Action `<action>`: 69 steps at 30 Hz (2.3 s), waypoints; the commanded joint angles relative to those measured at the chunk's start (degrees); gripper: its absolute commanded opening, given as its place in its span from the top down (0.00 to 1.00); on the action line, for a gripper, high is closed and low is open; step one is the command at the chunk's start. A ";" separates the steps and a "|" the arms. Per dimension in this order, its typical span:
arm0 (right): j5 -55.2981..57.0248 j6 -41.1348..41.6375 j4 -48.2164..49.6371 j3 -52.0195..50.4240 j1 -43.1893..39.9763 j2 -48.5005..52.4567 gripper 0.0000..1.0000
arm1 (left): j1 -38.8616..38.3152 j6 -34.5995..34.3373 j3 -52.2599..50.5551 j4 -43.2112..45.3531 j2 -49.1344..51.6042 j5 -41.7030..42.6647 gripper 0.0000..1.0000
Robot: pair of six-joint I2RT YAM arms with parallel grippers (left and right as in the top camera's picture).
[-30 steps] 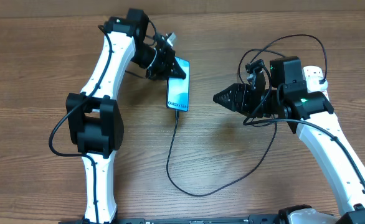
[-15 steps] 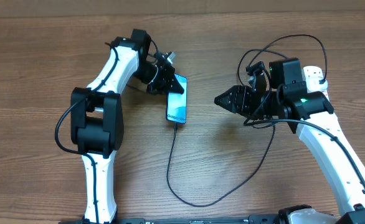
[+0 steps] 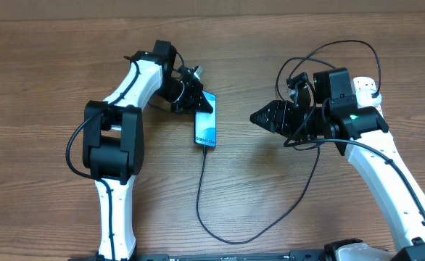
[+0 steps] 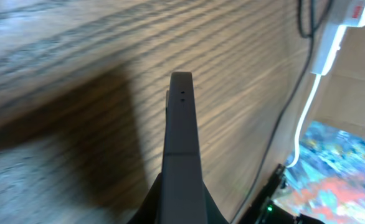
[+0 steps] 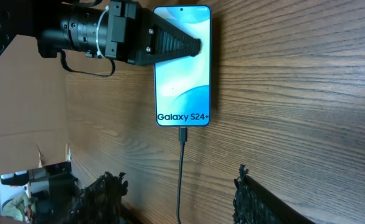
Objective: Plug charger to phone and switch on socket
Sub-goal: 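Lower the phone flat onto the table with the left gripper and release, then raise the left arm away and move the right gripper to the power strip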
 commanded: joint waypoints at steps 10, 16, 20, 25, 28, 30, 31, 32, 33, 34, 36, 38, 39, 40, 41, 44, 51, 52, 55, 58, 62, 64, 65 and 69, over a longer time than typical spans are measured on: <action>0.57 -0.42 0.02 0.42 -0.11 -0.04 0.40 | -0.39 -3.02 -1.55 0.07 -0.26 -3.58 0.90; 0.57 -0.42 -0.11 0.42 -0.11 -0.04 0.40 | -0.39 -3.15 -2.08 -0.42 -0.26 -6.67 0.70; 0.57 -0.42 -0.11 0.42 -0.11 -0.04 0.40 | -0.39 -3.15 -2.08 -0.42 -0.26 -6.75 0.54; 0.57 -0.42 -0.11 0.42 -0.11 -0.04 0.40 | -0.26 -3.39 -2.08 -0.42 -0.26 -8.59 0.45; 0.57 -0.42 -0.11 0.42 -0.11 -0.04 0.40 | -0.26 -4.42 -2.08 -0.63 -0.26 -13.46 0.43; 0.66 -0.42 -0.11 0.42 -0.13 -0.04 0.40 | -0.15 -6.25 -2.05 -0.85 -0.26 -18.91 0.40; 0.98 -0.39 -0.11 0.42 -0.13 -0.04 0.40 | -0.07 -7.39 -2.05 -0.98 -0.28 -21.33 0.38; 1.22 -0.42 -0.11 0.42 -0.13 -0.04 0.40 | 0.11 -9.25 -2.05 -1.11 -0.28 -25.35 0.36; 1.51 -0.44 -0.04 0.42 -0.13 -0.04 0.40 | 0.24 -10.21 -2.05 -1.05 -0.28 -28.76 0.35; 2.23 -0.42 0.02 0.42 -0.13 -0.04 0.40 | 0.42 -10.95 -2.05 -0.85 -0.28 -32.70 0.34; 3.30 -0.42 0.07 0.42 -0.13 -0.04 0.40 | 0.72 -11.06 -2.05 -0.39 -0.28 -37.79 0.32; 4.04 -0.42 0.13 0.42 -0.13 -0.04 0.41 | 1.05 -11.02 -2.03 -0.28 -0.28 -40.68 0.32; 4.04 -0.39 0.22 0.42 -0.15 -0.04 0.41 | 1.20 -11.02 -1.99 -0.31 -0.35 -41.13 0.32; 4.02 -0.39 0.35 0.44 -0.28 -0.04 0.42 | 1.44 -11.04 -1.86 -0.42 -0.59 -41.07 0.32; 4.00 -0.39 0.35 0.52 -0.61 -0.07 0.44 | 1.64 -11.02 -1.62 -0.57 -0.87 -41.07 0.33; 3.98 -0.42 -0.24 1.07 -2.67 -0.11 0.50 | 2.25 -10.91 -0.24 -1.31 -3.37 -41.05 0.35; 3.91 -0.37 -4.81 5.16 -17.92 -0.17 0.96 | 2.58 -5.90 6.91 -2.64 -22.18 -34.82 0.37; 3.85 -0.31 -4.81 5.16 -19.80 -0.17 0.96 | 2.58 -5.88 7.21 -2.56 -24.98 -33.77 0.36; 2.78 0.04 -4.52 5.14 -26.03 -0.15 0.96 | 2.58 -5.90 7.32 -2.38 -30.71 -32.81 0.26; -0.15 0.04 -2.97 5.14 -33.35 -0.04 0.96 | 2.58 -5.95 7.32 -2.45 -34.86 -32.79 0.11; -2.82 1.38 -1.60 5.11 -42.73 0.98 0.96 | 2.58 -5.95 7.32 -2.91 -37.42 -31.63 0.00; -4.76 1.38 -0.66 5.09 -47.12 2.47 0.96 | 2.58 -5.92 7.32 -3.06 -37.53 -31.54 0.00; -6.88 1.36 0.42 5.09 -50.18 4.15 0.96 | 2.58 -5.92 7.30 -3.17 -37.42 -31.65 0.00; -9.92 1.51 4.22 5.09 -56.61 10.51 0.96 | 2.58 -5.90 7.30 -3.28 -37.33 -31.76 0.00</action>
